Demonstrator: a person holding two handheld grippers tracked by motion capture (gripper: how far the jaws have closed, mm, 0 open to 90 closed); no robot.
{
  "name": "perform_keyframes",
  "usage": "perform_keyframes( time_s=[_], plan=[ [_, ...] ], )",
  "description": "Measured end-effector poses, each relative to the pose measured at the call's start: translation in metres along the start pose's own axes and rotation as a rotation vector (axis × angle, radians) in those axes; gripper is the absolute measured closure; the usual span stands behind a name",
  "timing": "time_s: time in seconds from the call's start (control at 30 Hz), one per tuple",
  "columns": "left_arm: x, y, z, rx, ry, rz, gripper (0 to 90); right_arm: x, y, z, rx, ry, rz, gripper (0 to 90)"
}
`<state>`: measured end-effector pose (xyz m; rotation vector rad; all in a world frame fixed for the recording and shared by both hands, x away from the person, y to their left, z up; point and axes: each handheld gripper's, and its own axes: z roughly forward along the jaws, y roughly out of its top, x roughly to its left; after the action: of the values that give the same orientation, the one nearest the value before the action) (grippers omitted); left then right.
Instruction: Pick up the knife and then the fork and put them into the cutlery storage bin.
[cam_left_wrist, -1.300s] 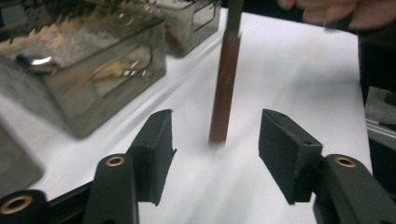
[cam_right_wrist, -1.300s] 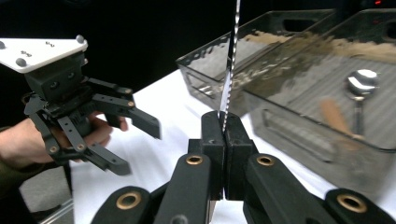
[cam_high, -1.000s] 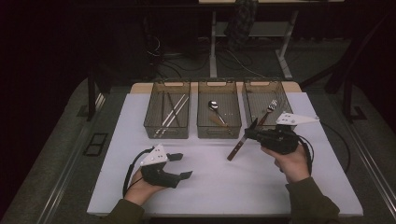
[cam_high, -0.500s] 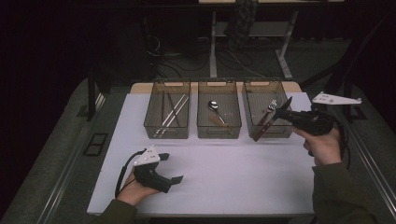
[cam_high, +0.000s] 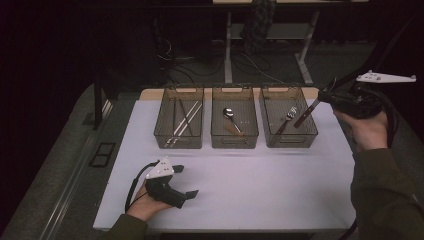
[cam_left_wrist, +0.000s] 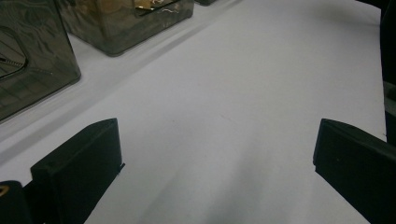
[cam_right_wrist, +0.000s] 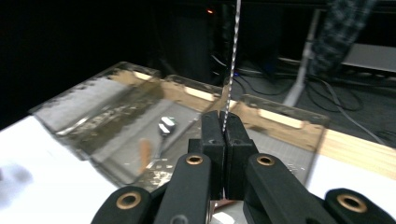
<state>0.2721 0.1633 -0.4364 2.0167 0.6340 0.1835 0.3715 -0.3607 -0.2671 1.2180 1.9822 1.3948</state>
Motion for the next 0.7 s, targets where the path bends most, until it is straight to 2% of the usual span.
perform_keyframes(
  time_s=[0.13,0.33,0.57,0.7],
  plan=[
    [0.0,0.0,-0.001,-0.002,0.0,0.003,0.0,-0.013,0.003,0.006,0.031,-0.049,-0.007,88.8],
    [0.0,0.0,-0.001,-0.001,-0.003,0.003,0.0,-0.028,-0.005,0.023,0.126,-0.109,-0.009,88.8],
    [-0.001,0.0,0.0,-0.002,-0.008,0.001,0.1,-0.035,-0.025,0.042,0.244,-0.122,-0.002,88.8],
    [-0.002,0.0,0.001,-0.001,-0.009,0.001,0.1,-0.036,-0.03,0.05,0.309,-0.129,-0.01,88.8]
  ],
)
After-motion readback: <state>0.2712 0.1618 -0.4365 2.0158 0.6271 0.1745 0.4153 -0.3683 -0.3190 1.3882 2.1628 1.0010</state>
